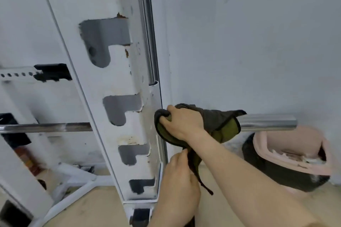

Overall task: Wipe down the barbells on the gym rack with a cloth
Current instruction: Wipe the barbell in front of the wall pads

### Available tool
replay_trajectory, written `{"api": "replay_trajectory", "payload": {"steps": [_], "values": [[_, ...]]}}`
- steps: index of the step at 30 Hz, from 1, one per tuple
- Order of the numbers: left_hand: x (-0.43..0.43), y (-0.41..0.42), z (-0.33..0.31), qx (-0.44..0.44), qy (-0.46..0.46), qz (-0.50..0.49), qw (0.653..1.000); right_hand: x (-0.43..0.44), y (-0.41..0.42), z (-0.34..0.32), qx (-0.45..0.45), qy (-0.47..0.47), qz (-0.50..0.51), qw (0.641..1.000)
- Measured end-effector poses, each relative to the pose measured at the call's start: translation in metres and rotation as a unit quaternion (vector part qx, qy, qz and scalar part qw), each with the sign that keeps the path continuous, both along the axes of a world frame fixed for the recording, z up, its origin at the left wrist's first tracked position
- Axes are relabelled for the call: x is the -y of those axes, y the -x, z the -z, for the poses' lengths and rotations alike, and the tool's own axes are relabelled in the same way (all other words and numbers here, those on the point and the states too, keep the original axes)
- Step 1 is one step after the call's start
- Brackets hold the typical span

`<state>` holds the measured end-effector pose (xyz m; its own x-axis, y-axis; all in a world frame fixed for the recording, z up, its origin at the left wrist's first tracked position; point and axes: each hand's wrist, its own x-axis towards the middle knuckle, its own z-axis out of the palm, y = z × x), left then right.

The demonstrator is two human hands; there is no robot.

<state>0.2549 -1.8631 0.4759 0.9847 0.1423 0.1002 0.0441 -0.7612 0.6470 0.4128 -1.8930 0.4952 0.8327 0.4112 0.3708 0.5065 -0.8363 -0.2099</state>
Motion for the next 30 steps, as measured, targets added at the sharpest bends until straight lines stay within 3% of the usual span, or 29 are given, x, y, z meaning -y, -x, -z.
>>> {"api": "replay_trajectory", "payload": {"steps": [4, 9, 13, 15, 20, 23, 26, 30], "values": [[0.006, -0.008, 0.004, 0.074, 0.011, -0.053, 0.996, -0.001, -0.023, -0.006, -0.041, -0.007, -0.007, 0.999], [0.016, -0.031, 0.001, 0.164, 0.015, -0.070, 0.984, 0.063, -0.037, 0.002, 0.005, 0.041, 0.060, 0.997], [0.026, -0.057, 0.002, 0.174, -0.019, -0.069, 0.982, 0.158, -0.046, -0.013, -0.093, 0.088, 0.164, 0.978], [0.026, -0.065, 0.001, 0.182, -0.039, -0.080, 0.979, 0.161, -0.047, -0.016, -0.119, 0.114, 0.169, 0.972], [0.012, -0.079, -0.014, 0.228, -0.026, -0.114, 0.967, 0.051, -0.023, -0.014, -0.060, 0.117, 0.028, 0.991], [0.016, -0.090, -0.021, 0.238, -0.045, -0.109, 0.964, 0.040, -0.024, -0.012, -0.025, 0.128, -0.014, 0.991], [0.031, -0.103, -0.018, 0.225, -0.058, -0.061, 0.971, 0.088, -0.031, -0.003, -0.009, 0.091, 0.009, 0.996], [0.054, -0.123, 0.003, 0.189, -0.152, 0.032, 0.970, 0.194, -0.038, 0.003, 0.019, 0.078, 0.140, 0.987]]}}
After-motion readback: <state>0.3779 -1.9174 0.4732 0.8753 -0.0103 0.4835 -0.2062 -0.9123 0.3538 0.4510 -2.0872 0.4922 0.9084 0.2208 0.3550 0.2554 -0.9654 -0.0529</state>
